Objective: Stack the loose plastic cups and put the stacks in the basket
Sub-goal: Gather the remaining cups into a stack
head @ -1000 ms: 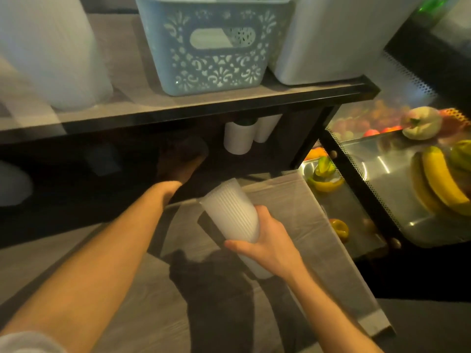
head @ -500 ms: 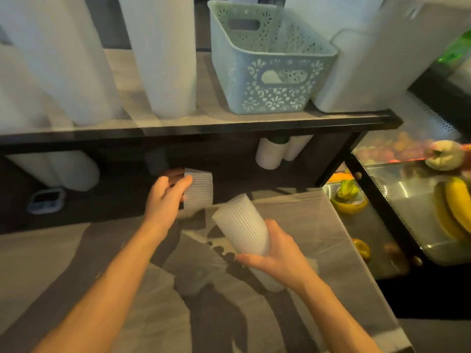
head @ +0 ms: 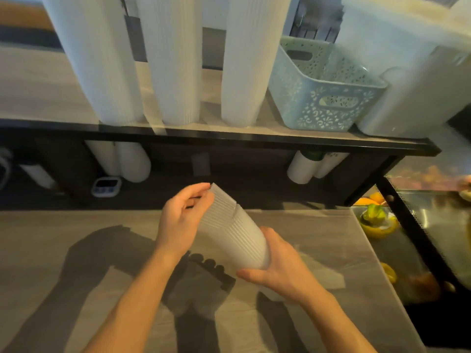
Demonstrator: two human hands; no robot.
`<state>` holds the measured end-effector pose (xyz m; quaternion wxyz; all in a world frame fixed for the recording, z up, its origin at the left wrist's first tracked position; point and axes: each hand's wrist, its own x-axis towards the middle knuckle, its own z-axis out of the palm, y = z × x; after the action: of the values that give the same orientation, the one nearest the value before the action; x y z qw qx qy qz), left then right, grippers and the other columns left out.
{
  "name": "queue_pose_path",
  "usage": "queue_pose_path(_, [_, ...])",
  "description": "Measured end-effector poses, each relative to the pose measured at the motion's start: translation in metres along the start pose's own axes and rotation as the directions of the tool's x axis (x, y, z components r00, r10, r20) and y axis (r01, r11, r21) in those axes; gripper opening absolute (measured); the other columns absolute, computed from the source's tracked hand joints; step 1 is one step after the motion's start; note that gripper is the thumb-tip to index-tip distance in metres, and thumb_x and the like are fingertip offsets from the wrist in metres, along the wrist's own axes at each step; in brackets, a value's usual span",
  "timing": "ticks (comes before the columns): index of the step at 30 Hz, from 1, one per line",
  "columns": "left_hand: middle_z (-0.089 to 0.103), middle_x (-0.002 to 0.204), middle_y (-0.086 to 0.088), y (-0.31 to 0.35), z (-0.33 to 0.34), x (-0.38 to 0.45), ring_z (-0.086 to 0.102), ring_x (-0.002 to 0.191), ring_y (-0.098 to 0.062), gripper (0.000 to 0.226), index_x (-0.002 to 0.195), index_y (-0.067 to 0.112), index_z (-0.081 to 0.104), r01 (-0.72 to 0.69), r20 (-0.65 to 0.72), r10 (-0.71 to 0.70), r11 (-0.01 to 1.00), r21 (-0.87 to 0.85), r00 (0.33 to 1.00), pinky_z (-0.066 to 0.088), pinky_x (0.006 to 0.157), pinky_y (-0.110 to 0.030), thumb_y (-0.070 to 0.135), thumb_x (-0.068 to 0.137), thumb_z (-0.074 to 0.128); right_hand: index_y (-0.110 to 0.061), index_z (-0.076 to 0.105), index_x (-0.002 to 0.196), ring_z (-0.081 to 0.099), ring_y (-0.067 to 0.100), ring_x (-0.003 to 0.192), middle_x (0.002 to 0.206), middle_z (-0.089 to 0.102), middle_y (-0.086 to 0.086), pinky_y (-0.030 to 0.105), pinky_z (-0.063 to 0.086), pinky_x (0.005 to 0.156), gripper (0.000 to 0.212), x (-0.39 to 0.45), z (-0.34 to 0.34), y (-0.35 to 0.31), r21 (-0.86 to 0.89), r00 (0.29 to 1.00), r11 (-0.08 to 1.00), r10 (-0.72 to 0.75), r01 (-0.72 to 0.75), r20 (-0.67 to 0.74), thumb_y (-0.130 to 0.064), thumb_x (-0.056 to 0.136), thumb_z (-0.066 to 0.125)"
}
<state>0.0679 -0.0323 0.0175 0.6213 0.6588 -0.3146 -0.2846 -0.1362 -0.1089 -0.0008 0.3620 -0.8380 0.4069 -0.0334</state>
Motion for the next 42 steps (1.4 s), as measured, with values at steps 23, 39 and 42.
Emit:
queue_pose_path(23, [0.050, 0.128, 0.005, -0.035, 0.012, 0.052, 0.051, 0.121, -0.015, 0.051, 0.132, 0.030, 0.050, 0.087, 0.047, -0.105, 0.951, 0.296, 0.993, 0.042, 0.093, -0.026, 0.058, 0.090, 0.055, -0.039, 0.037, 0.132, 0.053, 0.004, 0.107, 0.121, 0.051, -0.018, 0.033, 0.050, 0.090, 0.085, 0.031, 0.011, 0.007, 0.074, 0.999, 0.997, 0.026, -0.023, -0.039, -0.059, 0.063, 0.082])
queue_pose_path(39, [0.060, 0.117, -0.021, -0.086, 0.021, 0.209, 0.056, 0.109, -0.043, 0.041, 0.113, 0.012, 0.060, -0.195, 0.221, -0.049, 0.317, 0.928, 0.974, 0.050, 0.090, -0.049, 0.031, 0.078, 0.066, -0.033, 0.039, 0.132, 0.053, 0.003, 0.103, 0.119, 0.051, -0.014, 0.023, 0.046, 0.078, 0.082, 0.037, -0.003, 0.032, 0.080, 0.989, 0.989, 0.133, -0.127, -0.067, -0.055, 0.067, 0.084])
queue_pose_path(42, [0.053, 0.129, -0.021, -0.085, 0.020, 0.204, 0.051, 0.119, -0.043, 0.052, 0.128, 0.012, 0.052, -0.146, 0.195, -0.111, 0.343, 0.928, 0.974, 0.046, 0.096, -0.049, 0.031, 0.082, 0.067, -0.032, 0.039, 0.130, 0.053, 0.005, 0.104, 0.119, 0.051, -0.013, 0.026, 0.049, 0.079, 0.082, 0.037, 0.000, 0.035, 0.078, 0.987, 0.985, 0.155, -0.151, -0.043, -0.058, 0.067, 0.083])
